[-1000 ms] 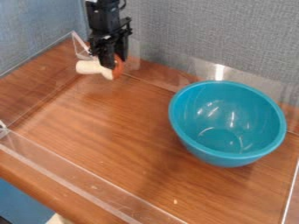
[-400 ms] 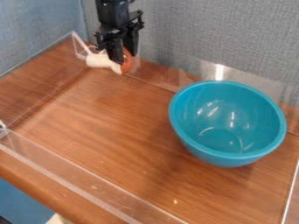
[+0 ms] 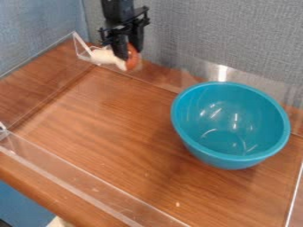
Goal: Put the mushroom in the blue bowl
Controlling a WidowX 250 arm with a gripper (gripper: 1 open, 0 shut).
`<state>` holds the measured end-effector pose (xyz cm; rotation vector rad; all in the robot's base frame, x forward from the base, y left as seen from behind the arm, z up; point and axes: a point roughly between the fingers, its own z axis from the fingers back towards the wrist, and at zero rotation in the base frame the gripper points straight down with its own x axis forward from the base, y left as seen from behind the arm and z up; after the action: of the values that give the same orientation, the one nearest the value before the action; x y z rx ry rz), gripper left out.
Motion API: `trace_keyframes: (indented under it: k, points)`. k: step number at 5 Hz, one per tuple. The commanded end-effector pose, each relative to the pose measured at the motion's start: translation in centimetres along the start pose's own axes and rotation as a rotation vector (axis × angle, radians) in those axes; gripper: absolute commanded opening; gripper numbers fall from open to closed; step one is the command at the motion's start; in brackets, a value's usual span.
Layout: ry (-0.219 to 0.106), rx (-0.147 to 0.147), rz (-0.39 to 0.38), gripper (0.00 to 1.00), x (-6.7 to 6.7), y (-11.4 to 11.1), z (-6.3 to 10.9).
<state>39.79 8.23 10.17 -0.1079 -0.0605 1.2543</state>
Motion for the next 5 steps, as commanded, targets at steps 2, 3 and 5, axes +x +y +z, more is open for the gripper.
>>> trace_keyframes:
  k: [2, 3, 5]
  points:
    - [-0.039, -0.107, -0.126, 0.00, -2.3, -3.3, 5.1]
    - [-0.029, -0.115, -0.188, 0.00, -3.9, -3.4, 5.9]
    - [-0.017, -0.120, -0.312, 0.00, -6.3, -3.4, 6.6]
